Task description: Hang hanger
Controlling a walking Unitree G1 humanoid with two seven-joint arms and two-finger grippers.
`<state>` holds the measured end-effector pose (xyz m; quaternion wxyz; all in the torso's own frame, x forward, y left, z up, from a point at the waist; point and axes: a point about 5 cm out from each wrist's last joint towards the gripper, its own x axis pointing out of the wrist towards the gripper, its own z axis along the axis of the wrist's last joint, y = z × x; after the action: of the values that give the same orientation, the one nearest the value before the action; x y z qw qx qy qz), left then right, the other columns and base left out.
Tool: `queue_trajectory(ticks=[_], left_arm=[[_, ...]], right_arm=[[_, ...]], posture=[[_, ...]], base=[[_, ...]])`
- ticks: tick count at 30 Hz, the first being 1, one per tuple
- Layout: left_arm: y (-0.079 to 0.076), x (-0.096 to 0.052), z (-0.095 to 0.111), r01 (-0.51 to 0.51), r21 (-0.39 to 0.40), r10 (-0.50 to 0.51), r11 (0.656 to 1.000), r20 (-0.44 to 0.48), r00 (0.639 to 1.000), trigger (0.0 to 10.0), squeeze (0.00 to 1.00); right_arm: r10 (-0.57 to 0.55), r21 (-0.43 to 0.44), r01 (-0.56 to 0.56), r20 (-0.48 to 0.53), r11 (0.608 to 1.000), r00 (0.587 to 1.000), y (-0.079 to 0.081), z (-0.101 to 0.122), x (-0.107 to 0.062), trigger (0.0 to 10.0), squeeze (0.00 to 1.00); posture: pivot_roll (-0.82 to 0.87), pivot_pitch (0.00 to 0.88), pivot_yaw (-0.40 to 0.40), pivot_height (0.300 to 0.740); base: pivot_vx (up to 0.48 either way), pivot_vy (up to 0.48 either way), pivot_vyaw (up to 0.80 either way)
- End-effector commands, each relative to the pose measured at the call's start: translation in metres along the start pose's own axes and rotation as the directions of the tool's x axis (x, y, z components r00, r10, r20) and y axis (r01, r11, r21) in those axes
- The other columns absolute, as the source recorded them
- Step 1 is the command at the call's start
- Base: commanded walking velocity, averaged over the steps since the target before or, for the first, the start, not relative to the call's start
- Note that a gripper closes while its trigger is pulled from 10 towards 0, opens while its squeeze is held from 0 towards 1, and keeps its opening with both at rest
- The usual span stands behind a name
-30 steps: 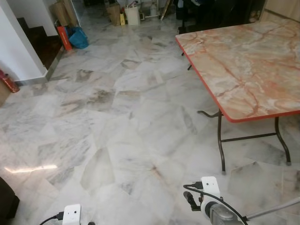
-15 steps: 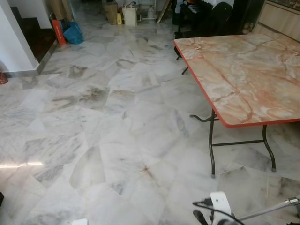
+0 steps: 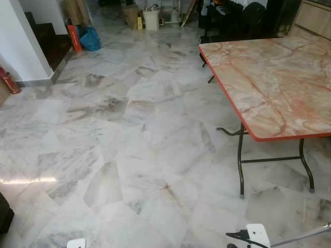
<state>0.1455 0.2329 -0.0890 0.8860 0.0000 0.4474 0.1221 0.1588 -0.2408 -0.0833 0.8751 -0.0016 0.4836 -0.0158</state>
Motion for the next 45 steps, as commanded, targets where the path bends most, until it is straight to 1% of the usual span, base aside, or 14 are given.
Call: queue_trajectory(ticks=[1,4,7,15,18,19,24,26,29,37,39,41,43,45], left_arm=[[-0.007,0.0,0.0,0.01,-0.005,-0.01,1.0,-0.007,1.0,10.0,0.0],[-0.009,0.0,-0.002,0.01,-0.006,-0.01,1.0,-0.017,1.0,10.0,0.0],[-0.007,-0.001,-0.006,0.0,-0.025,-0.001,1.0,-0.037,0.999,10.0,0.0],[-0.012,-0.002,-0.014,0.006,-0.008,-0.007,1.0,-0.077,0.997,10.0,0.0],[-0.009,-0.002,-0.012,0.011,-0.001,-0.011,1.0,-0.063,0.998,10.0,0.0],[-0.004,-0.001,-0.01,-0.002,0.003,0.002,1.0,-0.061,0.998,10.0,0.0],[0.007,-0.001,-0.009,-0.012,0.026,0.014,1.0,-0.065,0.998,10.0,0.0],[0.009,-0.001,-0.01,-0.014,0.048,0.017,0.999,-0.077,0.997,10.0,0.0],[0.01,-0.001,-0.008,-0.011,0.055,0.015,0.998,-0.075,0.997,10.0,0.0],[0.009,-0.001,-0.007,-0.009,0.055,0.013,0.998,-0.071,0.997,10.0,0.0],[0.006,0.003,0.004,-0.009,0.096,0.014,0.995,-0.052,0.999,10.0,0.0],[0.006,0.004,0.008,-0.014,0.109,0.019,0.994,-0.048,0.999,10.0,0.0],[0.006,0.004,0.007,-0.022,0.105,0.028,0.994,-0.051,0.998,10.0,0.0],[0.005,0.003,0.005,-0.028,0.093,0.034,0.995,-0.064,0.997,10.0,0.0]], right_arm=[[-0.015,0.033,0.015,0.002,0.999,1.0,0.001,0.001,0.001,10.0,0.0],[-0.017,0.042,0.017,0.002,0.999,1.0,0.003,0.003,0.002,10.0,0.0],[-0.01,0.015,0.01,0.006,1.0,1.0,0.011,0.008,0.004,10.0,0.0],[-0.01,0.022,0.009,0.029,1.0,1.0,0.02,0.02,0.008,10.0,0.0],[-0.007,0.022,0.006,0.031,1.0,0.999,0.023,0.022,0.009,10.0,0.0],[0.003,0.011,-0.003,0.029,1.0,1.0,0.025,0.022,0.009,10.0,0.0],[0.026,0.004,-0.027,0.031,1.0,0.999,0.031,0.022,0.01,10.0,0.0],[0.045,-0.03,-0.044,0.025,0.999,0.999,0.037,0.022,0.011,10.0,0.0],[0.052,-0.052,-0.051,0.022,0.997,0.998,0.041,0.022,0.011,10.0,0.0],[0.052,-0.057,-0.05,0.022,0.997,0.998,0.041,0.022,0.011,10.0,0.0],[0.047,-0.038,-0.045,0.046,0.998,0.998,0.047,0.027,0.012,10.0,0.0],[0.027,0.009,-0.028,0.056,1.0,0.998,0.048,0.027,0.012,10.0,0.0],[0.027,0.008,-0.028,0.051,1.0,0.998,0.048,0.024,0.012,10.0,0.0],[0.038,-0.026,-0.037,0.042,0.999,0.998,0.049,0.022,0.012,10.0,0.0]], posture=[[-0.1,0.0,0.044,0.74],[-0.09,0.0,0.031,0.74],[-0.08,0.0,0.016,0.74],[-0.04,0.0,0.022,0.74],[-0.02,0.0,0.013,0.74],[-0.03,0.0,0.007,0.74],[-0.08,0.0,0.037,0.74],[-0.1,0.0,0.052,0.74],[-0.11,0.0,0.047,0.74],[-0.11,0.0,0.047,0.74],[-0.1,0.0,0.047,0.74],[-0.11,0.0,0.045,0.74],[-0.1,0.0,0.042,0.74],[-0.11,0.0,0.04,0.74]], base=[[0.0,0.0,-0.48],[0.0,0.0,-0.66],[0.0,0.0,-0.75],[0.0,0.0,-0.75],[0.0,0.0,-0.75],[0.0,0.0,-0.74],[0.0,0.0,-0.74],[0.0,0.0,-0.74],[0.0,0.0,-0.74],[0.0,0.0,-0.74],[0.0,0.0,-0.74],[0.0,0.0,-0.74],[0.0,-0.141,-0.74],[0.0,-0.3,-0.74]])
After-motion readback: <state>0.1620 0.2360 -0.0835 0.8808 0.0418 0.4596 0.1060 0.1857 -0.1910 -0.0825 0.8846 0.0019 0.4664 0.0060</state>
